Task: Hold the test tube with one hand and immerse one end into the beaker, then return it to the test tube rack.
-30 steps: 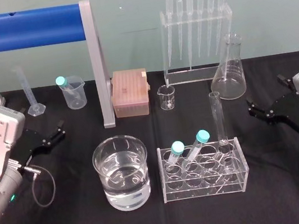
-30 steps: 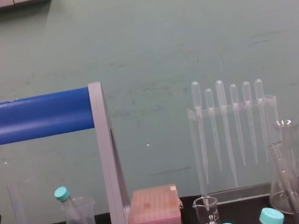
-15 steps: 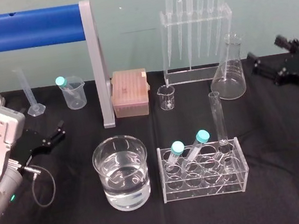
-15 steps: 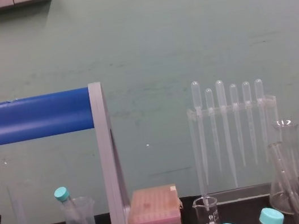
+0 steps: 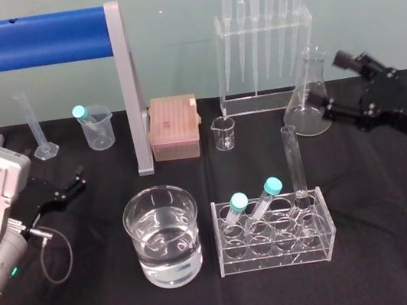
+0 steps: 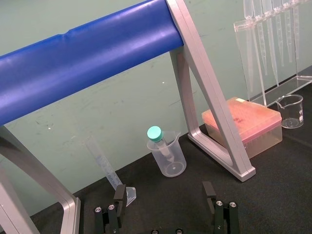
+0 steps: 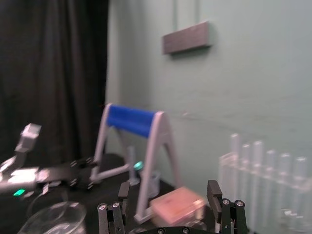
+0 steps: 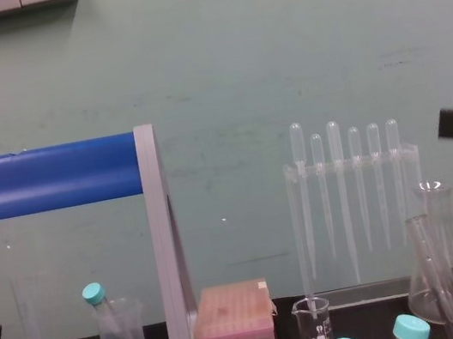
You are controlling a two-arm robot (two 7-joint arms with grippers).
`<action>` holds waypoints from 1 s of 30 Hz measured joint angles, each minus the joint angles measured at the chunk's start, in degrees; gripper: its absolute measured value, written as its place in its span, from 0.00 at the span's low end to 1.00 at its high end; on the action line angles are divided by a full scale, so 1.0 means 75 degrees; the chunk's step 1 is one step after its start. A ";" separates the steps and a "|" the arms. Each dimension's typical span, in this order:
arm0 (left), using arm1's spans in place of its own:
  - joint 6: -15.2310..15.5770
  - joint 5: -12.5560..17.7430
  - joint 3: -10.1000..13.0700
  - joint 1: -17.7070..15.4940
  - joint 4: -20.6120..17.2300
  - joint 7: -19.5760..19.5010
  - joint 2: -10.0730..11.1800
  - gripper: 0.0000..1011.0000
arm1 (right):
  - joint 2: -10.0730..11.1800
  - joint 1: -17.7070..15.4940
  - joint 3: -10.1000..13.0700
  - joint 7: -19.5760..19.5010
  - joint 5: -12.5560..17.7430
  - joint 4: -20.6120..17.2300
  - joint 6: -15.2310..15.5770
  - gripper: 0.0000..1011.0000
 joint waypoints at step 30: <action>0.0000 0.0000 0.0000 0.0000 0.0000 0.0000 0.0000 0.99 | -0.0234 0.0969 -0.1326 0.0629 -0.0668 0.1091 0.0636 0.99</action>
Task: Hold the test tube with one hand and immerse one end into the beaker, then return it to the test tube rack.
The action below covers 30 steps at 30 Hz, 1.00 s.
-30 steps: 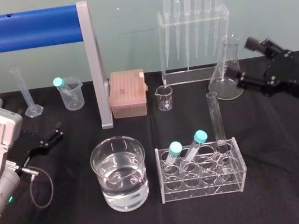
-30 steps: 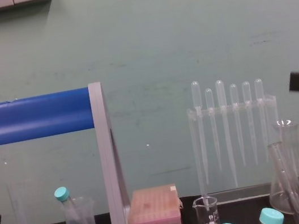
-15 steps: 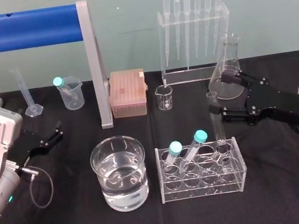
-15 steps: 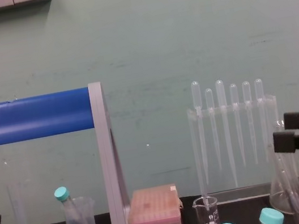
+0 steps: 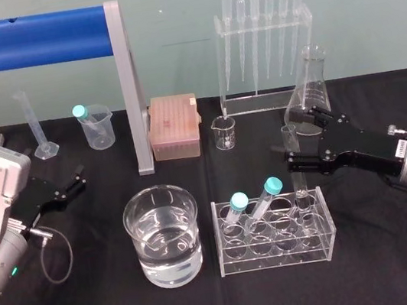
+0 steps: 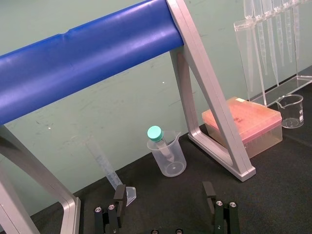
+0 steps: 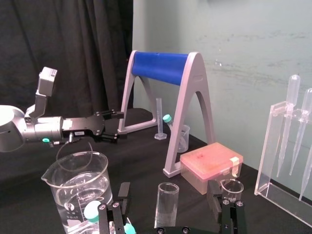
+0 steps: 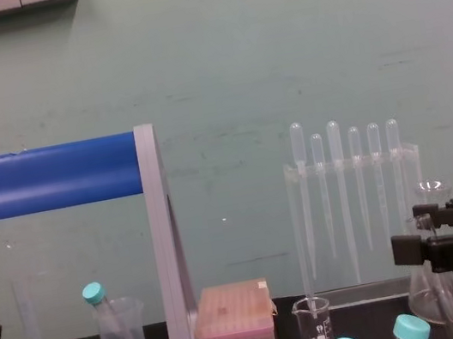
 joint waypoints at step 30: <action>0.0000 0.0000 0.0000 0.0000 0.0000 0.0000 0.0000 0.99 | -0.0025 0.0124 -0.0190 -0.0081 -0.0140 0.0168 0.0234 0.99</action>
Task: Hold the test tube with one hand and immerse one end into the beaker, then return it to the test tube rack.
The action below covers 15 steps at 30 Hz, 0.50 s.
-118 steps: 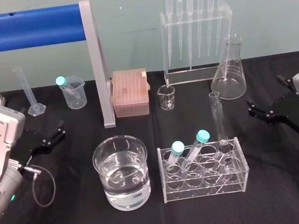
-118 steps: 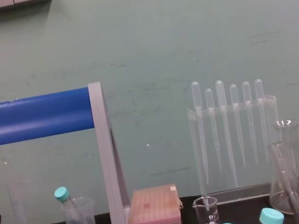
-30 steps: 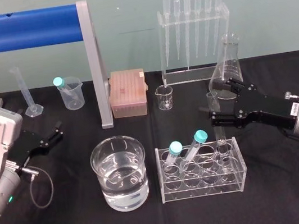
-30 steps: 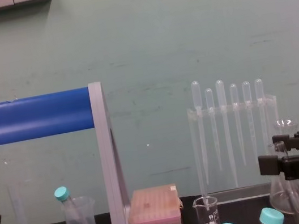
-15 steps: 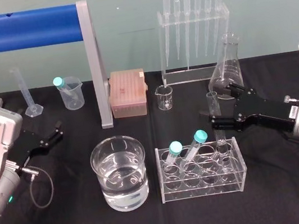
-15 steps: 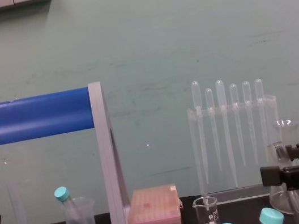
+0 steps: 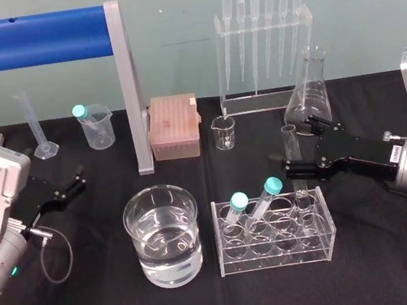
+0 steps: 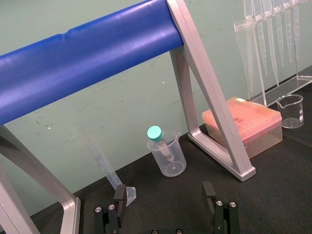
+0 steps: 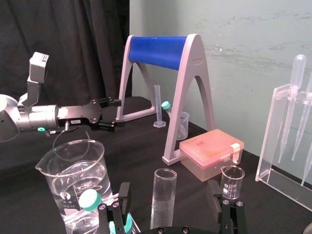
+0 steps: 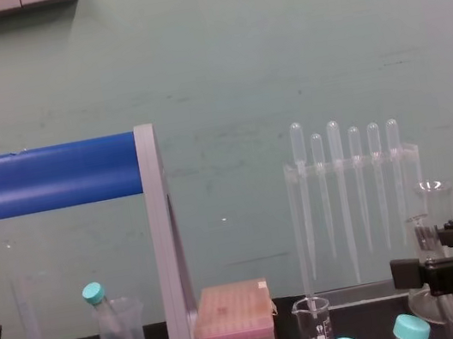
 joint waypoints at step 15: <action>0.0000 0.0000 0.0000 0.0000 0.0000 0.0000 0.0000 0.99 | 0.0003 -0.0002 0.0000 0.0009 0.0005 -0.0008 -0.0011 0.99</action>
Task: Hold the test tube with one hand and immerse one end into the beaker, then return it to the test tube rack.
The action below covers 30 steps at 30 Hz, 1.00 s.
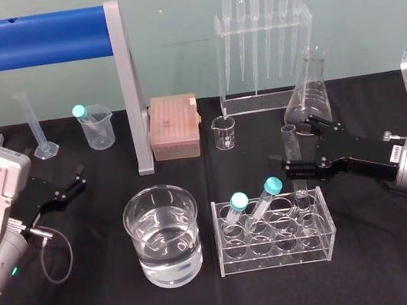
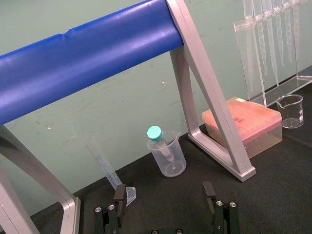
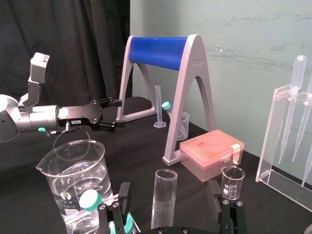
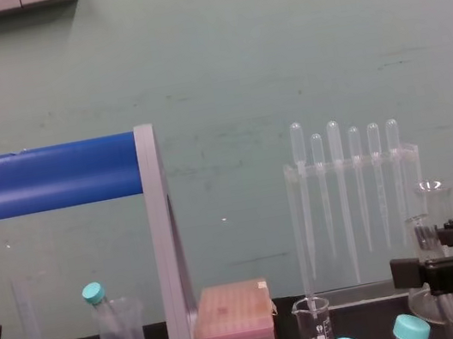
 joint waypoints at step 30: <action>0.0000 0.0000 0.0000 0.0000 0.0000 0.0000 0.0000 0.99 | 0.0000 -0.0005 0.0011 0.0010 0.0016 -0.0004 0.0004 0.25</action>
